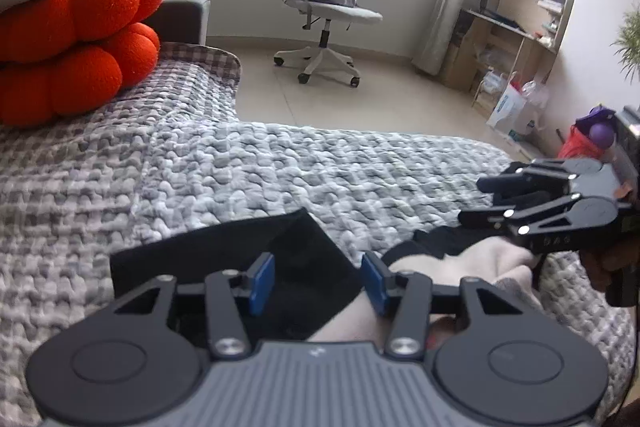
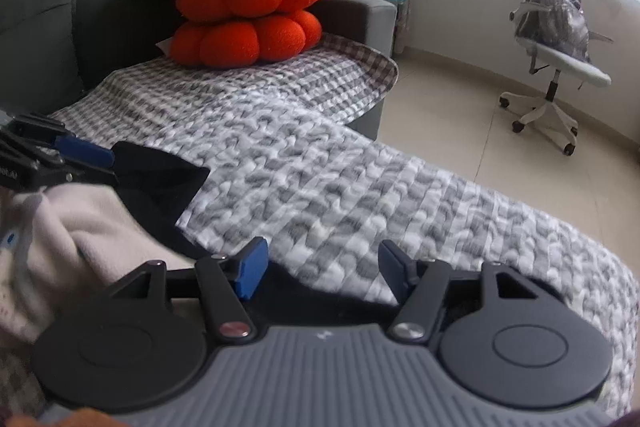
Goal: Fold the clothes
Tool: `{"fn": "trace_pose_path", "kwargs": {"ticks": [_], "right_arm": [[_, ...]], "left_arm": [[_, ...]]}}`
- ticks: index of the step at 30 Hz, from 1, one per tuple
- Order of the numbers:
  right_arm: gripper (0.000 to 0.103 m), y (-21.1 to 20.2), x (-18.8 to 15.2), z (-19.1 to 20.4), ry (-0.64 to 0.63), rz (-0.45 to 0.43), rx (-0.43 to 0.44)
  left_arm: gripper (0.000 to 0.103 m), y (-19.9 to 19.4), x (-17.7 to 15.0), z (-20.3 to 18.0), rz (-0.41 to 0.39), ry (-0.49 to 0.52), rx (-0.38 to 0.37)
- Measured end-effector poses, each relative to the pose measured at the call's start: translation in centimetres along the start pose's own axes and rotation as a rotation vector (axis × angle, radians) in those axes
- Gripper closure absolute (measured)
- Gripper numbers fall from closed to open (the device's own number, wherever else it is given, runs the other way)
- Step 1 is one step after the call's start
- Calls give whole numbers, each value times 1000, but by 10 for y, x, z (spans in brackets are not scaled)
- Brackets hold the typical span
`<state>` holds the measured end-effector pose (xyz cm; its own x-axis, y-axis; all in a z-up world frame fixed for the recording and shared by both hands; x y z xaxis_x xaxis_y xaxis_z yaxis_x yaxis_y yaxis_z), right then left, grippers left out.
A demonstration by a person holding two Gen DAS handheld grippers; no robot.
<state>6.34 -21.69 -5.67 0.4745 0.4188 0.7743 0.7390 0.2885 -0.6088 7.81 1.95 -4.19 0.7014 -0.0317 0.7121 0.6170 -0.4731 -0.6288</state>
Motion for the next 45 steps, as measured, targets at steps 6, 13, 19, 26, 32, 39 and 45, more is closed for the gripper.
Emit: {"fn": "trace_pose_path", "kwargs": {"ticks": [6, 13, 19, 26, 32, 39, 45], "right_arm": [[35, -15, -24, 7, -32, 24, -2], [33, -30, -48, 9, -19, 45, -22], [33, -41, -64, 10, 15, 35, -27], [33, -44, -63, 9, 40, 36, -19], [33, -43, -54, 5, 35, 41, 1], [33, -39, -44, -6, 85, 16, 52], [33, -27, -35, -12, 94, 19, 75]], "left_arm": [[53, -14, -22, -8, 16, -6, -45], [52, -18, -52, -19, 62, -44, -107], [52, -25, -68, -22, 70, -93, -151], [51, -32, -64, -18, 65, -113, -152], [49, -40, -52, -7, 31, -106, -131], [49, -40, -39, 15, 32, -116, -89], [55, -28, -39, 25, 138, -121, -129]]}}
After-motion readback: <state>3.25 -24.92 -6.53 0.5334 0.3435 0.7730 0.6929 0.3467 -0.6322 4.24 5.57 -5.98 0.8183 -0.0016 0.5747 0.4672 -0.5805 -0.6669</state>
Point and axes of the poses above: each gripper's, at about its wrist camera, not at the fingertips, and y roughly the way its jaws point, z to its left, x to its top, the point moved 4 cm from there along y, roughly the way its jaws point, and after that the axes turned 11 degrees about -y, right-handed, at the moved point
